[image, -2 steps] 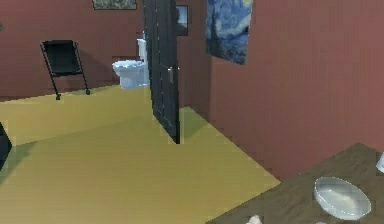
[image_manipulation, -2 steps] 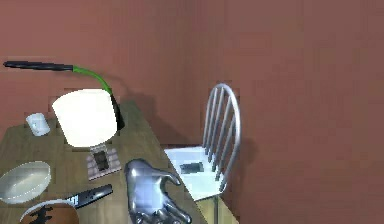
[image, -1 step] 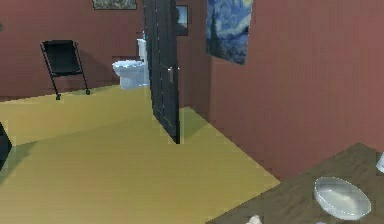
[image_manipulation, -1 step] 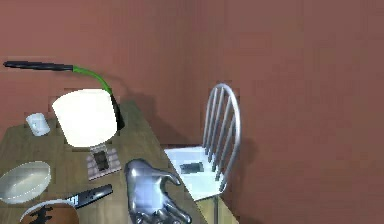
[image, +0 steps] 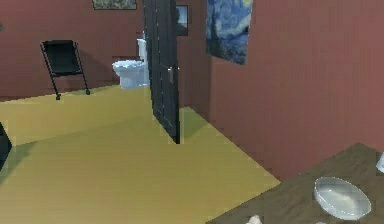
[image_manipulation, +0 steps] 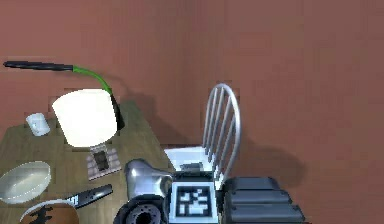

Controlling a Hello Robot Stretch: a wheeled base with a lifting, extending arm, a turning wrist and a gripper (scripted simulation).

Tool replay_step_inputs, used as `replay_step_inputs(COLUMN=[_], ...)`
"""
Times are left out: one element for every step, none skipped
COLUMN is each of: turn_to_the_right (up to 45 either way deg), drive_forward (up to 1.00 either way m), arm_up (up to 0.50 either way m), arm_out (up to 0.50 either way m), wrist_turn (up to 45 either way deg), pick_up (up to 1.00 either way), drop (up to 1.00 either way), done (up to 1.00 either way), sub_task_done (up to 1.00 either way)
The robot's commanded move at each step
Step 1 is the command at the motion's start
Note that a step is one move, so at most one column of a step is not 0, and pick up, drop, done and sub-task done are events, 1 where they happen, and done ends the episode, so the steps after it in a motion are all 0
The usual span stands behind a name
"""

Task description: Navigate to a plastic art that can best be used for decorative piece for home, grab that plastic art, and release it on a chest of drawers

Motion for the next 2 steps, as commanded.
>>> replay_step_inputs(turn_to_the_right=[0.0,0.0], drive_forward=[0.0,0.0], arm_up=[0.0,0.0], arm_out=[0.02,0.0], wrist_turn=[0.0,45.0], pick_up=[0.0,0.0], drop=[0.0,0.0], done=[0.0,0.0], sub_task_done=[0.0,0.0])
